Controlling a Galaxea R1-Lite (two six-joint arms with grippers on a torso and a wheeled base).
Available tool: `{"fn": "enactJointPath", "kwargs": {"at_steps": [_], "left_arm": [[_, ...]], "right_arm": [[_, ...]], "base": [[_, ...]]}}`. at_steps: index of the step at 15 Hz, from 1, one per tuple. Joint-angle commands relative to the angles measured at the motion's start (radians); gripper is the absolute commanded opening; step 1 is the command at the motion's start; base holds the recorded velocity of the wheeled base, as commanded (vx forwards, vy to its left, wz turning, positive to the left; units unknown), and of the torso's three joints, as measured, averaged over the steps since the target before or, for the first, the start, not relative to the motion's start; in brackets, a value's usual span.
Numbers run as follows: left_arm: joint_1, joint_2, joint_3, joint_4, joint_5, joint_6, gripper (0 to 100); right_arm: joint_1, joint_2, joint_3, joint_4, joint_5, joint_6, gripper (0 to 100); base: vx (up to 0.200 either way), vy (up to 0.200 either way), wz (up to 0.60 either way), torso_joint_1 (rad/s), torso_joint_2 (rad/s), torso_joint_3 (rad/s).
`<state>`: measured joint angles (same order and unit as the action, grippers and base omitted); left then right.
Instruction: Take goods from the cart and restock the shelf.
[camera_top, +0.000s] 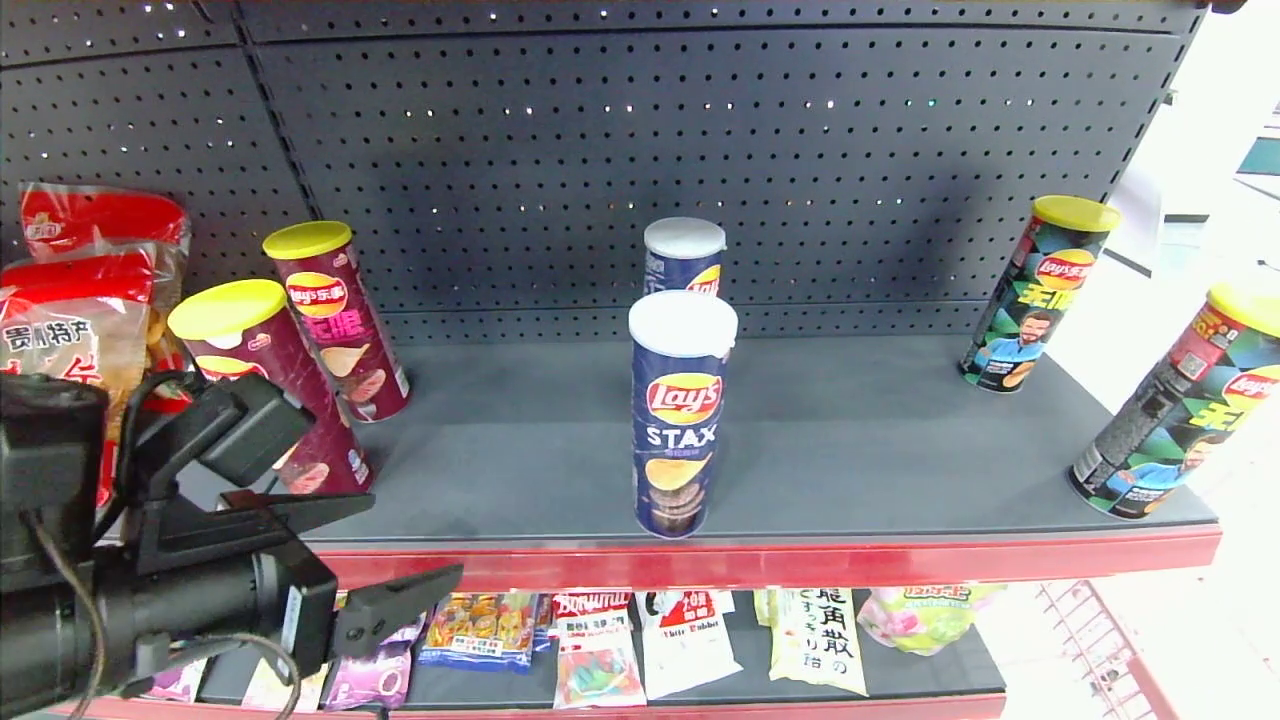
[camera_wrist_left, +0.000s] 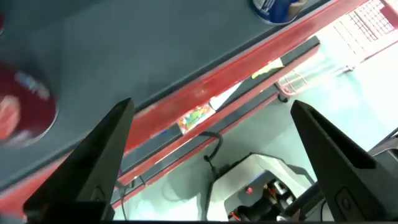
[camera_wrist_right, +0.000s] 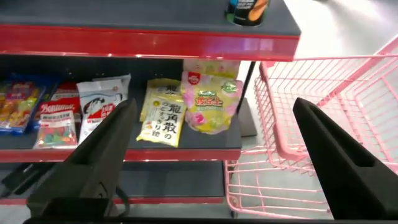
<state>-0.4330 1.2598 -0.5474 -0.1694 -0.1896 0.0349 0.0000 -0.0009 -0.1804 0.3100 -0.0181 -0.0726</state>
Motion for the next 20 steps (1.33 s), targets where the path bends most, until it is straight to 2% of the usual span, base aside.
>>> {"fn": "enactJointPath", "kwargs": {"at_steps": [1, 3, 6, 8, 11, 14, 16, 20], "left_arm": [[-0.02, 0.093, -0.049, 0.001, 0.004, 0.0, 100], [-0.021, 0.145, -0.083, -0.001, 0.007, 0.002, 100], [-0.066, 0.262, -0.117, -0.113, 0.087, 0.0, 100], [-0.089, 0.3, -0.131, -0.127, 0.108, 0.0, 100], [-0.093, 0.331, -0.16, -0.125, 0.113, 0.0, 100], [-0.096, 0.349, -0.167, -0.128, 0.087, 0.005, 100], [-0.096, 0.369, -0.18, -0.127, 0.099, 0.005, 100], [-0.11, 0.418, -0.252, -0.13, 0.102, 0.0, 100]], "right_arm": [[0.0, 0.001, 0.019, -0.022, 0.063, -0.001, 100], [0.0, 0.001, 0.027, -0.034, 0.102, -0.003, 100], [0.0, 0.001, 0.027, -0.035, 0.086, 0.0, 100], [0.0, 0.001, 0.027, -0.035, 0.086, 0.0, 100], [0.0, 0.001, 0.029, -0.035, 0.086, 0.008, 100], [0.0, 0.001, 0.027, -0.035, 0.086, 0.01, 100], [0.0, 0.001, 0.029, -0.035, 0.086, 0.019, 100], [0.0, 0.001, 0.029, -0.035, 0.086, 0.017, 100]], "base": [[0.0, 0.0, 0.0, 0.0, 0.0, 0.0], [0.0, 0.0, 0.0, 0.0, 0.0, 0.0], [0.0, 0.0, 0.0, 0.0, 0.0, 0.0], [0.0, 0.0, 0.0, 0.0, 0.0, 0.0], [0.0, 0.0, 0.0, 0.0, 0.0, 0.0], [0.0, 0.0, 0.0, 0.0, 0.0, 0.0], [0.0, 0.0, 0.0, 0.0, 0.0, 0.0], [0.0, 0.0, 0.0, 0.0, 0.0, 0.0]]}}
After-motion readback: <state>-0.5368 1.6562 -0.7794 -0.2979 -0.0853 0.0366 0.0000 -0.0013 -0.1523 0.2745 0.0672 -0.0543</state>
